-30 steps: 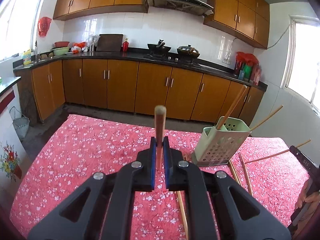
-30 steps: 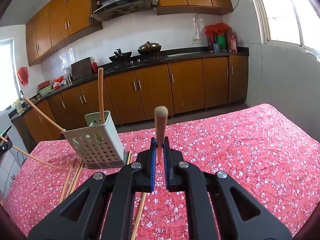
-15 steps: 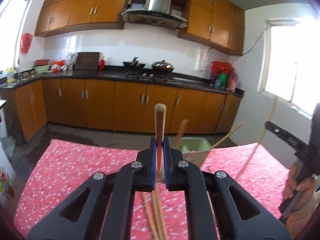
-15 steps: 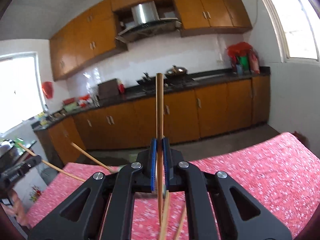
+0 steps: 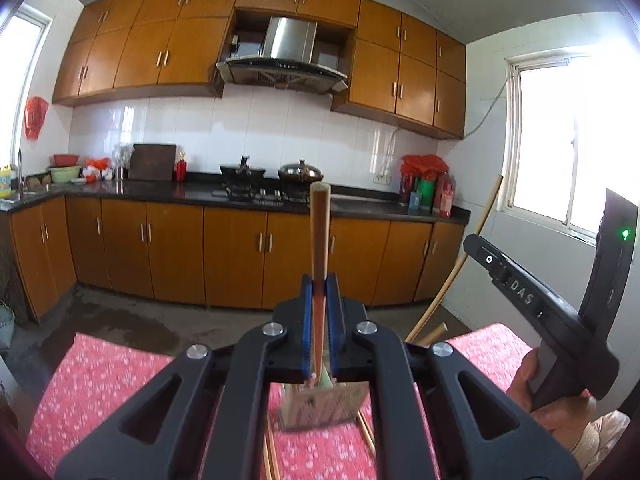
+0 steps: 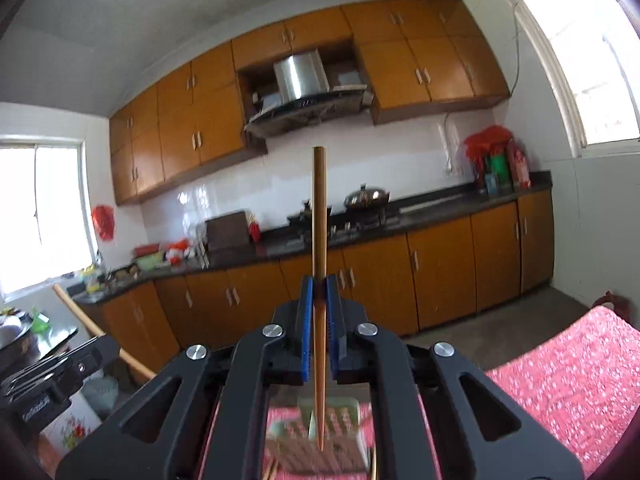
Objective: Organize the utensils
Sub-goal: 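Lift both held chopsticks up over the grey perforated holder, then open both tools to drop the chopsticks into the holder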
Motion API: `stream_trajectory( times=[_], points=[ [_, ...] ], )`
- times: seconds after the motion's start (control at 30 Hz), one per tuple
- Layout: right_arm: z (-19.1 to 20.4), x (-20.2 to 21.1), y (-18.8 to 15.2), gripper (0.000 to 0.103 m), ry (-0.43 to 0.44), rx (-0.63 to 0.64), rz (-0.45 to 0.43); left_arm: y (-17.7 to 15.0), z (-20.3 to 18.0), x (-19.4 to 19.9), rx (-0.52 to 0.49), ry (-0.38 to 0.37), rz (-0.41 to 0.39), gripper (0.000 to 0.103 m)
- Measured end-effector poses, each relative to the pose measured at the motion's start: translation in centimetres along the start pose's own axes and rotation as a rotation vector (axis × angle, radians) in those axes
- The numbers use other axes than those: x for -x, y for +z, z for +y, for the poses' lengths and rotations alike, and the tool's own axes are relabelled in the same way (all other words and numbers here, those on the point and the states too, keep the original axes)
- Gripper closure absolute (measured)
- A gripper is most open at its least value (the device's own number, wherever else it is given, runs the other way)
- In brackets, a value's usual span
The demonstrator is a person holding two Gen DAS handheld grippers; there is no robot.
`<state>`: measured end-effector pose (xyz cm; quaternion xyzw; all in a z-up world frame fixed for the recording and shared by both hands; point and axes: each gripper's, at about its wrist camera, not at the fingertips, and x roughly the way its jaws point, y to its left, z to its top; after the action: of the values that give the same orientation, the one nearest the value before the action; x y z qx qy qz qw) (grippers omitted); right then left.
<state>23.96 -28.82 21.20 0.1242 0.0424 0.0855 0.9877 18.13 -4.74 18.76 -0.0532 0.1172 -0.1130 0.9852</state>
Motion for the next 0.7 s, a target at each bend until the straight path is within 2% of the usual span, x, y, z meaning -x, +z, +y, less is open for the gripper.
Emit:
stream_trajectory(
  times=[0.1, 0.2, 0.37, 0.43, 0.47, 0.5, 0.57, 0.63, 0.7],
  points=[
    [0.1, -1.7, -0.7, 0.095, -0.025, 0.001, -0.017, 0.9, -0.2, -1.0, -0.004, 0.009, -0.029, 0.095],
    [0.0, -3.0, -2.4, 0.095, -0.044, 0.007, 0.003, 0.3, -0.7, -2.6, -0.033, 0.024, -0.019, 0.095],
    [-0.3, -4.4, -5.8, 0.095, -0.044, 0.022, 0.122, -3.0, 0.0, -5.9, -0.032, 0.031, 0.065, 0.095],
    [-0.3, -4.2, -5.9, 0.092, -0.034, 0.023, 0.142, -3.8, 0.7, -6.4, -0.008, 0.03, 0.095, 0.095],
    [-0.3, -3.9, -5.7, 0.085, -0.03, 0.026, 0.141, -3.8, 1.0, -6.4, 0.002, 0.033, 0.095, 0.094],
    [-0.4, -3.4, -5.4, 0.07, -0.028, 0.028, 0.133, -3.7, 1.3, -6.1, 0.012, 0.033, 0.088, 0.092],
    [-0.6, -1.8, -4.3, 0.056, -0.039, 0.03, 0.095, -3.3, 1.7, -5.2, 0.018, 0.041, 0.067, 0.088],
    [-1.1, -0.6, -3.5, 0.056, -0.051, 0.032, 0.082, -2.7, 2.3, -3.9, 0.034, 0.048, 0.043, 0.08],
    [-2.3, 1.1, -3.1, 0.056, -0.074, 0.018, 0.085, -2.5, 3.2, -2.5, 0.058, 0.054, 0.025, 0.078]
  ],
)
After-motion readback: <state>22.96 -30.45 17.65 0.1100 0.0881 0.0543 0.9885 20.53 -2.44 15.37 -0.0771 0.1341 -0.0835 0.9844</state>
